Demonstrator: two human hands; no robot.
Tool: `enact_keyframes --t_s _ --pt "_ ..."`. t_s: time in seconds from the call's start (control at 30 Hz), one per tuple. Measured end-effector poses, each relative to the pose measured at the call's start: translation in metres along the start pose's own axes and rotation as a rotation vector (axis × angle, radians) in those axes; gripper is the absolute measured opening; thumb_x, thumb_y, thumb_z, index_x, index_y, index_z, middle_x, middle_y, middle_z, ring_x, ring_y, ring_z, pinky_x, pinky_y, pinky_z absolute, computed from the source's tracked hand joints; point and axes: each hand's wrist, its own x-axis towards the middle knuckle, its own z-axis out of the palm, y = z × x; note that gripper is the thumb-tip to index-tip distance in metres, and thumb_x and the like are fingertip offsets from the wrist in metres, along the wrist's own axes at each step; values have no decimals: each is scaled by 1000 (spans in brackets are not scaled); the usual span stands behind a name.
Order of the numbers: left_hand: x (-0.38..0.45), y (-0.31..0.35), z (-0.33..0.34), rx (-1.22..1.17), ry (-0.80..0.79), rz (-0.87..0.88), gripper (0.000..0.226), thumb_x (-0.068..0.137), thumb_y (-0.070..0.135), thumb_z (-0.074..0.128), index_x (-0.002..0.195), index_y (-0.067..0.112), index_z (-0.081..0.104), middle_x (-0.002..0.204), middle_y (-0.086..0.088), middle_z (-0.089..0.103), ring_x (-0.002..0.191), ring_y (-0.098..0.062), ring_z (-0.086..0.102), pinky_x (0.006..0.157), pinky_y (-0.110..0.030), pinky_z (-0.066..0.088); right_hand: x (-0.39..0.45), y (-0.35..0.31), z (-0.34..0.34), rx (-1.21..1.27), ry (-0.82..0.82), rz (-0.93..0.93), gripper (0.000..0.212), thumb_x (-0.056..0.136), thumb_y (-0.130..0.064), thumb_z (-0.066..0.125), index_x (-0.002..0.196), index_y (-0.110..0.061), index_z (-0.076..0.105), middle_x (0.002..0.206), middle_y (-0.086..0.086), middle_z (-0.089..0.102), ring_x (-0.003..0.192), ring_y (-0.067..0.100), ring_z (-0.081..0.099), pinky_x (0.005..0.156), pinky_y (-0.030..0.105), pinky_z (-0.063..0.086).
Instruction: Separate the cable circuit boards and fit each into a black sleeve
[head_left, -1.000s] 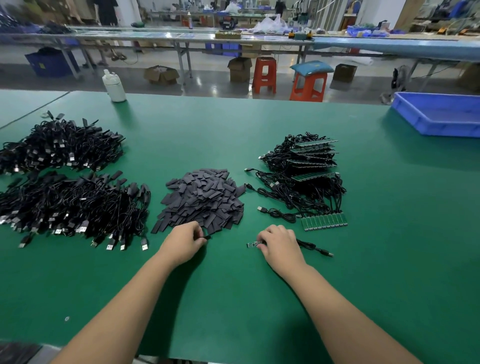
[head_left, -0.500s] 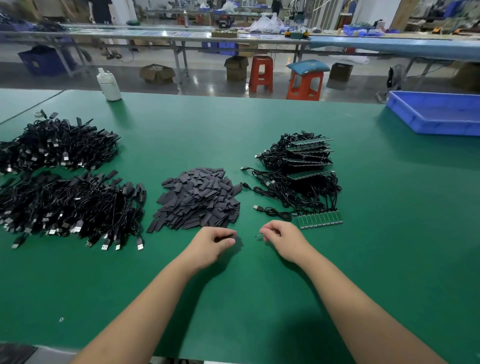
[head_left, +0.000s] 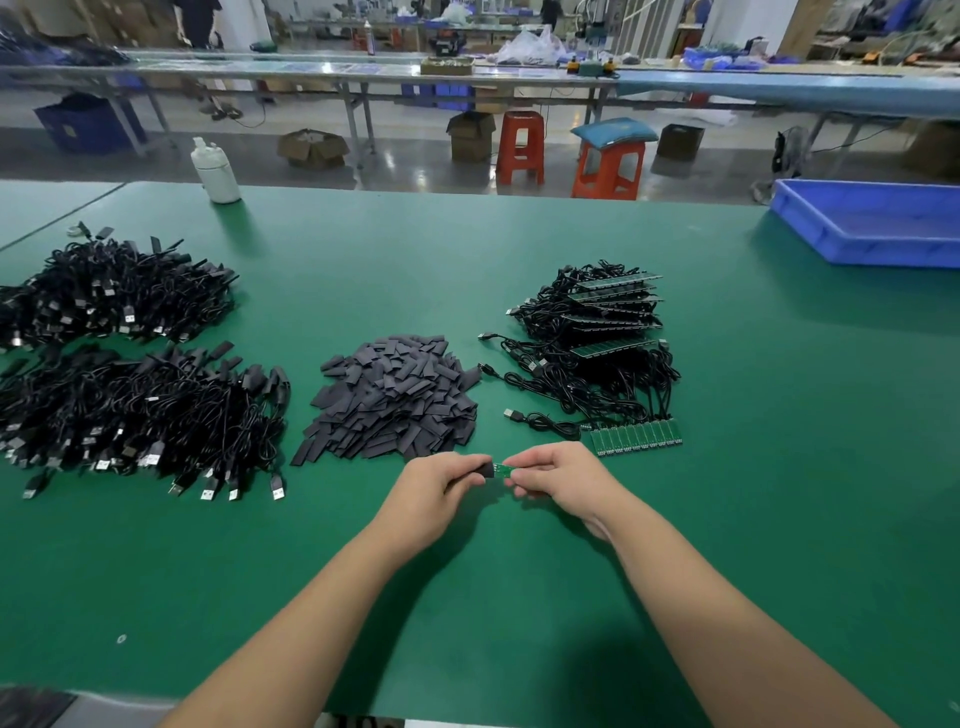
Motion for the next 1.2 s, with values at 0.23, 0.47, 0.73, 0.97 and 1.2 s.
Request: enact_keyframes --t_s 0.23,0.47,0.73,0.97,1.2 --pt "1 -4 3 -53 40 -41 24 94 13 64 114 22 73 93 29 66 91 16 60 81 0 39 -3 0 -3 42 26 12 17 91 2 64 102 -7 72 83 7 76 67 9 64 71 24 55" --pt "1 -4 4 -78 29 -102 26 94 17 64 118 24 72 97 25 70 96 12 62 87 -2 41 -4 0 -1 75 -1 31 16 91 2 65 98 -10 72 80 5 76 65 9 64 68 23 54" --pt "1 -1 1 -4 -23 -50 26 95 18 63 119 21 70 102 9 70 94 -5 62 88 -22 48 -5 2 -1 70 -34 58 14 90 1 66 97 -10 73 80 6 76 63 9 63 66 21 56" --pt "1 1 -5 183 -101 90 26 98 20 59 121 17 70 105 -1 68 96 -20 61 83 -31 49 -6 2 1 52 -25 72 13 91 2 65 97 -8 71 80 7 75 63 9 64 67 22 56" --pt "4 4 -2 297 -130 15 22 98 20 56 117 16 66 104 -2 70 96 -26 64 82 -36 48 -6 2 5 -8 -9 79 17 93 3 62 109 1 66 81 8 72 63 10 63 68 23 55"
